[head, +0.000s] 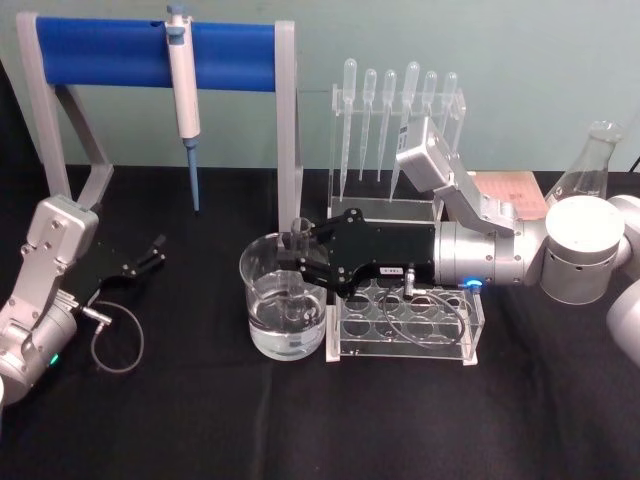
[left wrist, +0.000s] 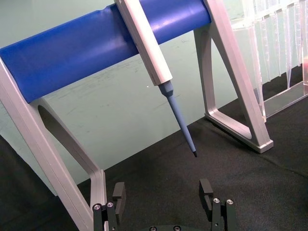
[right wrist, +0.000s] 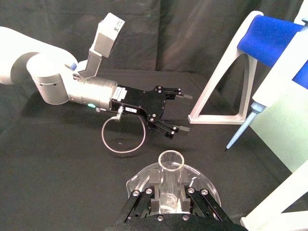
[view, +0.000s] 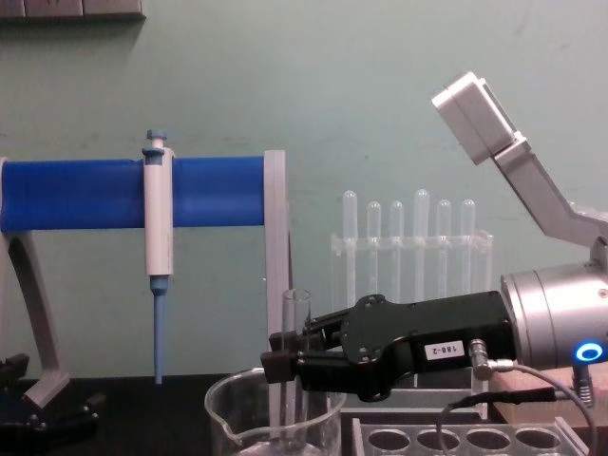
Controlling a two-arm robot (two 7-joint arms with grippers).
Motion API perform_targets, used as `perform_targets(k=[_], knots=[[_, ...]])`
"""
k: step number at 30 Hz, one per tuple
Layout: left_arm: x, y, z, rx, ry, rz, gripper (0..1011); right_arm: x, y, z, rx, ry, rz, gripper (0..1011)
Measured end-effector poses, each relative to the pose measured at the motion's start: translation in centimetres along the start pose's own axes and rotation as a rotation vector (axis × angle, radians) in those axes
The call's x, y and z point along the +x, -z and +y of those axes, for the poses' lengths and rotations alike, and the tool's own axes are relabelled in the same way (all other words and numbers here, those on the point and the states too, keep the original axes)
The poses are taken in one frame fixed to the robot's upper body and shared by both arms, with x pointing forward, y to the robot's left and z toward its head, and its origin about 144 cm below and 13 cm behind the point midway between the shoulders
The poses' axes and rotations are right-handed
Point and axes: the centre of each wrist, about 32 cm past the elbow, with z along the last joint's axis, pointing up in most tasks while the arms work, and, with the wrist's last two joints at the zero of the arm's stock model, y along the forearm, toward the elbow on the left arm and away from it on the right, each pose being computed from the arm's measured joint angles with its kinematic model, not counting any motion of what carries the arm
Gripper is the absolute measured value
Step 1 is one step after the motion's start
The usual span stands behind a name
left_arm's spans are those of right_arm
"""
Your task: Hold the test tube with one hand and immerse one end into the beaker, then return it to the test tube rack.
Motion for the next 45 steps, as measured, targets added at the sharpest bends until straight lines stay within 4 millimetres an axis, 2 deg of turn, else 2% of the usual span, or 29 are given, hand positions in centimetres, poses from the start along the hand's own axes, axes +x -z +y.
perform_targets(k=[45], knots=[[0.0, 0.0, 0.0, 0.0, 0.0, 0.0, 1000, 0.0, 0.0, 0.0, 0.0, 0.0, 0.0, 226]])
